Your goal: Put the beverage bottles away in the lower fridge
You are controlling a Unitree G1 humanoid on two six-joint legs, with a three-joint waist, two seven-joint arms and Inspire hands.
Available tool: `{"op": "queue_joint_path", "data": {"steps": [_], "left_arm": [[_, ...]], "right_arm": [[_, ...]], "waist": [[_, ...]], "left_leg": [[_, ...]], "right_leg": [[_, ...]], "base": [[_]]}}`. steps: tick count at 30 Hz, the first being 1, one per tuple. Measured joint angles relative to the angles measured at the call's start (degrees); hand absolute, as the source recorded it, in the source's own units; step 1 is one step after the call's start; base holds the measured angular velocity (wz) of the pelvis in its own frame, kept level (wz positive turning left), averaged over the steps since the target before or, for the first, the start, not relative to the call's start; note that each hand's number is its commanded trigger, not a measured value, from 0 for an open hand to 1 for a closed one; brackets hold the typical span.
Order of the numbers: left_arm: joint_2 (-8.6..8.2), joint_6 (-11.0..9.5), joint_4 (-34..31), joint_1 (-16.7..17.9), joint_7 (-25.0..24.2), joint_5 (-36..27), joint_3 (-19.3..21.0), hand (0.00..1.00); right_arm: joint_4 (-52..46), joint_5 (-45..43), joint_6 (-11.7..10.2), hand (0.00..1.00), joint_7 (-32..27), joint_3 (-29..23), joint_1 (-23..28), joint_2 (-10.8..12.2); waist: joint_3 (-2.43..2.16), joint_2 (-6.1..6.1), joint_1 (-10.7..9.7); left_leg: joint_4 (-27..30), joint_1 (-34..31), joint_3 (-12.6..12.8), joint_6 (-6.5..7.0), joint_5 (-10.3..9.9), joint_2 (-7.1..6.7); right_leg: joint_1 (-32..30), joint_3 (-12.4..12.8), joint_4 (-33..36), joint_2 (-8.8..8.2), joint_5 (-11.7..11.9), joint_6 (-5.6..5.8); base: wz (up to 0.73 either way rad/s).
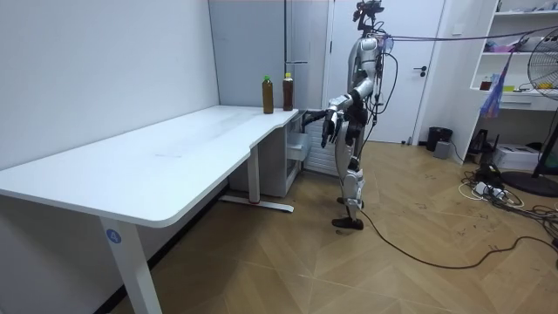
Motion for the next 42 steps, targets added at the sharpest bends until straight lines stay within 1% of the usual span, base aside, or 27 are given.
{"op": "queue_joint_path", "data": {"steps": [3, 4, 5, 6, 8, 9, 11, 12, 15, 16, 18, 19, 22, 24, 26, 27, 28, 29, 30, 31, 32, 33, 35, 36, 39, 42], "left_arm": [[0.39, 0.0, -5.5, 0.0, 2.3, 0.4, 0.1, 0.00], [0.42, 0.0, -8.1, 0.2, 2.8, 2.1, 0.1, 0.00], [0.52, 0.0, -10.8, 0.5, 3.1, 2.9, 0.1, 0.00], [0.52, 0.0, -12.2, 0.6, 3.1, 3.6, 0.1, 0.00], [0.75, 0.0, -18.4, 0.9, 2.9, 6.1, 0.7, 0.00], [0.97, 0.0, -19.8, 0.9, 2.8, 6.9, 0.9, 0.00], [2.27, 0.1, -24.8, 0.9, 1.4, 11.0, 1.2, 0.00], [2.45, 0.1, -26.1, 0.9, 1.0, 12.2, 1.3, 0.00], [2.50, 0.1, -34.6, 0.8, -2.3, 16.1, 1.0, 0.00], [2.49, 0.1, -35.7, 0.8, -3.0, 16.4, 1.0, 0.00], [2.50, 0.1, -38.2, 0.9, -5.4, 17.3, 1.0, 0.00], [2.49, 0.2, -39.4, 0.9, -7.1, 17.4, 1.0, 0.00], [2.52, 1.4, -42.9, 0.9, -10.8, 17.5, 0.4, 0.00], [2.52, 2.6, -45.2, 0.9, -13.4, 17.5, -1.1, 0.00], [2.51, 3.6, -47.7, 0.7, -17.8, 17.7, -3.2, 0.00], [2.51, 3.8, -47.8, 0.6, -19.2, 18.1, -3.7, 0.00], [2.51, 4.7, -47.8, -0.1, -22.0, 18.3, -4.5, 0.00], [2.51, 5.8, -47.8, -0.8, -24.9, 18.3, -5.0, 0.00], [2.51, 6.7, -47.9, -1.7, -27.4, 18.3, -5.5, 0.00], [2.51, 7.1, -48.0, -2.2, -28.7, 18.3, -5.7, 0.00], [2.53, 7.7, -48.4, -2.7, -31.3, 18.3, -5.7, 0.00], [2.53, 8.0, -48.7, -2.7, -32.4, 18.3, -5.7, 0.00], [2.53, 8.4, -50.0, -2.7, -36.8, 18.3, -6.2, 0.00], [2.53, 9.1, -50.2, -2.7, -39.0, 18.3, -6.5, 0.00], [2.51, 10.3, -50.2, -2.8, -42.7, 17.4, -7.1, 0.00], [2.51, 12.5, -51.1, -3.0, -47.4, 17.3, -8.0, 0.00]], "right_arm": [[-1.3, 0.4, 0.0, 0.00, 0.1, 0.0, 0.7, 0.0], [-1.3, 0.1, 0.1, 0.00, 0.0, 0.0, 0.7, -0.1], [-1.3, -0.4, 0.1, 0.00, 0.0, -0.4, 1.1, -0.1], [-1.4, -0.6, 0.1, 0.00, 0.0, -0.7, 1.1, 0.0], [-1.5, -0.8, 0.1, 0.00, 0.2, -1.8, 1.2, -0.1], [-1.3, -0.8, 0.1, 0.00, 0.2, -1.9, 1.1, -0.1], [-1.1, -0.9, 0.1, 0.00, 0.7, -2.4, 1.6, -0.2], [-1.1, -0.8, 0.1, 0.00, 0.8, -2.4, 1.6, -0.2], [-0.8, 0.0, -0.2, 0.00, 1.3, -2.4, 1.5, -0.2], [-0.6, 0.0, -0.5, 0.00, 1.4, -2.4, 1.5, -0.2], [-0.5, 0.5, -0.6, 0.00, 1.5, -2.9, 1.6, -0.2], [-0.4, 0.9, -0.6, 0.00, 1.7, -3.4, 1.7, -0.2], [-0.4, 1.2, -0.5, 0.00, 3.0, -3.6, 1.3, -0.3], [0.1, 1.2, -0.5, 0.00, 3.8, -3.8, 1.1, -0.6], [0.4, 1.1, -0.4, 0.00, 5.2, -4.0, 0.5, -0.9], [0.6, 0.7, -0.4, 0.00, 5.4, -4.1, 0.4, -1.1], [0.9, 0.1, -0.4, 0.00, 5.8, -4.6, 0.1, -1.2], [1.4, -0.1, -0.4, 0.00, 5.9, -5.0, -0.3, -1.3], [1.6, -0.2, -0.4, 0.00, 6.4, -5.2, -0.6, -1.3], [1.8, -0.4, -0.4, 0.00, 6.5, -5.2, -0.8, -1.3], [2.1, -0.6, -0.4, 0.00, 6.9, -5.2, -1.3, -1.3], [2.2, -0.6, -0.4, 0.00, 7.0, -5.2, -1.5, -1.3], [2.9, -0.6, -0.4, 0.00, 7.6, -5.6, -1.7, -1.2], [3.1, -0.4, -0.4, 0.00, 7.8, -5.8, -1.7, -1.2], [3.2, 0.0, -0.4, 0.00, 7.9, -5.7, -1.8, -1.2], [3.4, 0.0, -0.3, 0.00, 7.9, -6.3, -1.7, -1.2]], "waist": [[-0.02, 0.20, 0.2], [-0.02, 0.21, 0.3], [-0.02, 0.25, 0.2], [-0.02, 0.28, 0.3], [-0.03, 0.28, 0.3], [-0.02, 0.31, 0.3], [-0.05, 0.31, 0.2], [-0.03, 0.35, 0.2], [0.02, 0.40, 0.0], [0.02, 0.42, 0.0], [0.01, 0.57, -0.1], [0.06, 0.66, -0.5], [0.10, 0.90, -1.8], [0.12, 1.13, -2.2], [0.03, 1.21, -3.1], [0.04, 1.20, -3.2], [0.16, 1.37, -3.3], [0.30, 1.17, -3.6], [0.21, 1.31, -3.8], [0.31, 1.15, -4.0], [0.33, 1.05, -4.4], [0.30, 0.97, -4.6], [0.45, 0.58, -5.0], [0.41, 0.49, -4.9], [0.40, 0.46, -5.0], [0.36, 0.43, -5.4]], "left_leg": [[0.0, -0.1, -0.7, 0.00, 0.0, -0.08], [0.0, -0.2, -1.1, 0.00, 0.0, -0.13], [0.0, -0.2, -1.2, 0.00, 0.0, -0.13], [0.0, -0.1, -1.3, 0.00, 0.0, -0.14], [0.0, -0.4, -1.5, 0.00, 0.0, -0.16], [0.1, -0.4, -1.5, 0.00, 0.0, -0.17], [0.3, -0.3, -1.5, 0.00, 0.0, -0.19], [0.4, -0.3, -1.5, 0.00, 0.0, -0.20], [0.7, -0.5, -1.5, 0.00, 0.0, -0.24], [0.8, -0.6, -1.5, 0.00, 0.0, -0.24], [0.9, -0.5, -1.5, 0.00, 0.0, -0.24], [0.9, -0.4, -1.5, 0.00, 0.0, -0.24], [1.0, -0.6, -2.0, 0.00, 0.0, -0.31], [0.9, -0.5, -2.1, 0.00, 0.0, -0.34], [0.9, -0.6, -2.1, 0.03, 0.0, -0.34], [0.9, -0.6, -2.0, 0.03, 0.0, -0.34], [0.9, -0.6, -1.9, 0.03, 0.0, -0.34], [0.9, -0.8, -1.9, 0.04, 0.0, -0.34], [1.0, -1.1, -1.8, 0.04, 0.0, -0.33], [1.0, -1.1, -1.8, 0.04, 0.0, -0.32], [1.0, -1.3, -1.6, 0.04, 0.0, -0.29], [1.0, -1.5, -1.5, 0.04, 0.0, -0.29], [1.0, -1.6, -0.9, 0.04, 0.0, -0.26], [1.0, -1.6, -0.6, 0.04, 0.0, -0.25], [1.0, -1.4, -0.4, 0.04, 0.0, -0.22], [0.9, -1.3, -0.2, 0.04, 0.0, -0.18]], "right_leg": [[-0.3, -0.2, 0.0, 0.00, 0.0, 0.00], [-0.3, -0.3, 0.0, 0.02, 0.0, 0.01], [-0.2, -0.4, 0.0, 0.03, 0.0, 0.01], [-0.1, -0.4, 0.0, 0.03, 0.0, 0.01], [0.0, -0.5, -0.1, 0.03, -0.1, -0.01], [0.0, -0.5, -0.1, 0.03, -0.1, -0.01], [0.0, -0.4, -0.1, 0.03, -0.1, -0.03], [0.0, -0.3, -0.1, 0.03, -0.1, -0.04], [0.2, -0.3, -0.1, 0.00, -0.1, -0.04], [0.2, -0.3, -0.1, 0.00, -0.1, -0.05], [0.3, -0.4, -0.1, -0.02, -0.1, -0.06], [0.5, -0.4, -0.1, -0.02, -0.1, -0.08], [0.5, -0.8, -0.1, -0.02, -0.2, -0.08], [0.4, -0.8, -0.3, -0.02, -0.2, -0.07], [0.0, -0.7, -0.2, -0.02, -0.2, -0.08], [-0.1, -0.6, -0.2, -0.02, -0.2, -0.08], [-0.1, -0.4, -0.2, -0.01, -0.2, -0.08], [-0.3, -0.4, -0.2, -0.01, -0.2, -0.08], [-0.5, -0.3, -0.2, -0.01, -0.2, -0.08], [-0.6, -0.3, -0.2, -0.01, -0.2, -0.08], [-0.7, -0.2, -0.2, 0.00, -0.2, -0.09], [-0.7, -0.1, -0.2, 0.00, -0.2, -0.09], [-1.1, 0.4, -0.2, -0.01, -0.2, -0.09], [-1.2, 0.8, -0.1, -0.01, -0.2, -0.09], [-1.3, 1.2, 0.0, -0.02, -0.2, -0.09], [-1.2, 1.4, 0.0, -0.01, -0.2, -0.09]], "base": [[0.02], [0.06], [0.06], [0.05], [0.05], [0.00], [0.00], [0.00], [0.00], [0.00], [0.00], [0.05], [0.09], [0.03], [0.00], [-0.06], [-0.06], [-0.05], [0.00], [-0.03], [-0.04], [-0.05], [-0.12], [-0.15], [-0.07], [0.00]]}}
